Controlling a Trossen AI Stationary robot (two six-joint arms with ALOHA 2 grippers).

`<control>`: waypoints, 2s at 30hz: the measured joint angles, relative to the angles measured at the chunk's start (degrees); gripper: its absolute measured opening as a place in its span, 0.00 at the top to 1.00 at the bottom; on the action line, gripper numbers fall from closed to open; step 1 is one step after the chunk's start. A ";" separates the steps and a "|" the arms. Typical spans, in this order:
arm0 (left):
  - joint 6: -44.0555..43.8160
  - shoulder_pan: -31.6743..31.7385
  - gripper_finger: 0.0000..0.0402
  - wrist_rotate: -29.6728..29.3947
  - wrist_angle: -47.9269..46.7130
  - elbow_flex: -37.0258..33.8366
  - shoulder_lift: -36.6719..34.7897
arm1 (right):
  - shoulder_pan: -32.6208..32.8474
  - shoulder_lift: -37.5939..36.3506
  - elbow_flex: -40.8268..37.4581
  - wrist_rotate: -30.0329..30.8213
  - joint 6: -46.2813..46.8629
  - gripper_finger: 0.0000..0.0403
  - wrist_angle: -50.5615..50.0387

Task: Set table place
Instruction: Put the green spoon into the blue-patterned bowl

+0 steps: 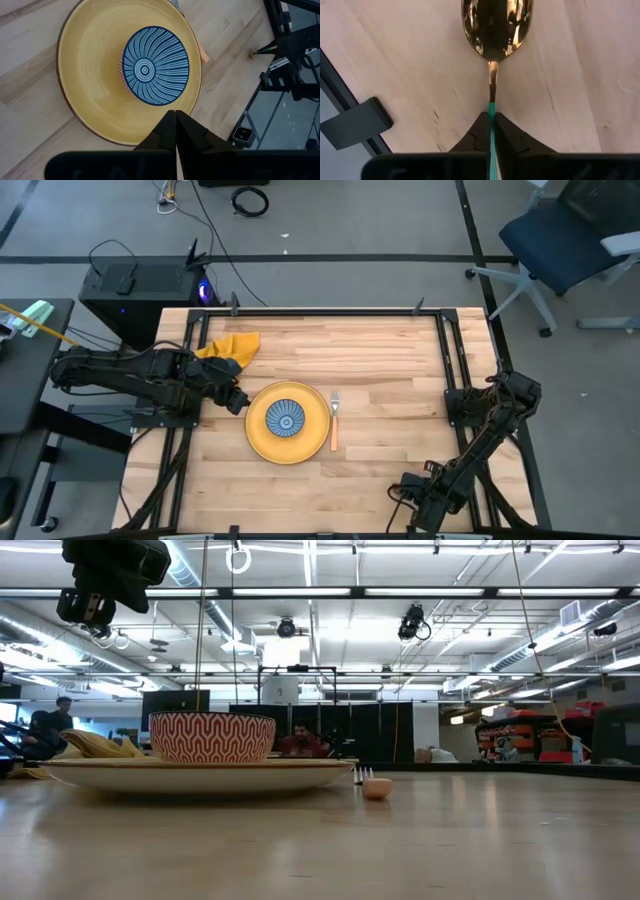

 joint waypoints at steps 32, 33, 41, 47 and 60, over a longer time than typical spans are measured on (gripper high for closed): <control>0.00 0.00 0.98 0.00 0.01 -0.02 -0.02 | -39.36 -21.46 40.62 16.04 -42.12 1.00 -24.75; -0.01 0.00 0.98 0.00 0.02 -0.02 -0.02 | -42.03 -20.93 43.16 16.08 -44.85 1.00 -24.74; 0.00 0.00 0.98 0.00 0.00 -0.02 -0.01 | -59.06 -9.67 64.06 8.22 -60.73 1.00 -23.54; 0.00 0.00 0.98 0.00 0.00 -0.02 0.01 | -62.27 3.09 72.84 -0.83 -64.91 0.99 -25.65; 0.00 -0.01 0.98 0.00 0.04 -0.02 -0.02 | -54.64 20.32 73.21 -9.52 -67.75 1.00 -31.68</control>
